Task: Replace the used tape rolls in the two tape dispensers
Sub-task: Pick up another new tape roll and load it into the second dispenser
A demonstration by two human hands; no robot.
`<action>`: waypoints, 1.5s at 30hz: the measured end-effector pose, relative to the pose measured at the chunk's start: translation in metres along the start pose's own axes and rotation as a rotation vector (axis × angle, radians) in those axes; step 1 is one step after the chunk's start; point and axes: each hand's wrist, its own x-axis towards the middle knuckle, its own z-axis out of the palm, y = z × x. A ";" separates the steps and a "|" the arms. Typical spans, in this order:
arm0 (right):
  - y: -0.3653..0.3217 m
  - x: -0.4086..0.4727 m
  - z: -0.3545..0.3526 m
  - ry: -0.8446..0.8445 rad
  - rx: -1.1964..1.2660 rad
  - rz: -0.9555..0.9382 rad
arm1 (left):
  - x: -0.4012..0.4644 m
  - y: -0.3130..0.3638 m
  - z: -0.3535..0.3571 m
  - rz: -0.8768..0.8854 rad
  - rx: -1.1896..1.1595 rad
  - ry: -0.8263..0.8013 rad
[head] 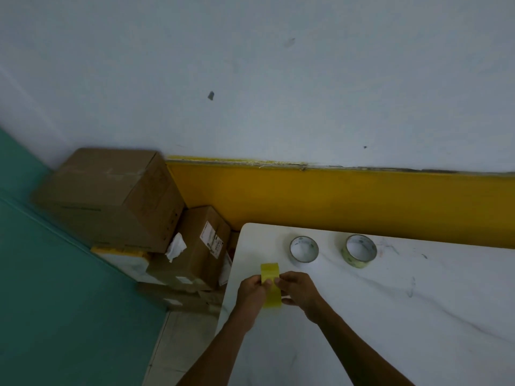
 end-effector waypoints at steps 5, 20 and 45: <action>-0.008 -0.029 -0.017 0.048 -0.002 -0.052 | -0.021 0.014 0.011 0.043 0.007 -0.041; 0.009 -0.177 -0.155 0.433 0.135 -0.163 | -0.116 0.078 0.151 0.282 0.246 -0.353; 0.244 -0.515 -0.404 0.819 0.353 -0.141 | -0.425 -0.017 0.487 0.428 0.425 -0.754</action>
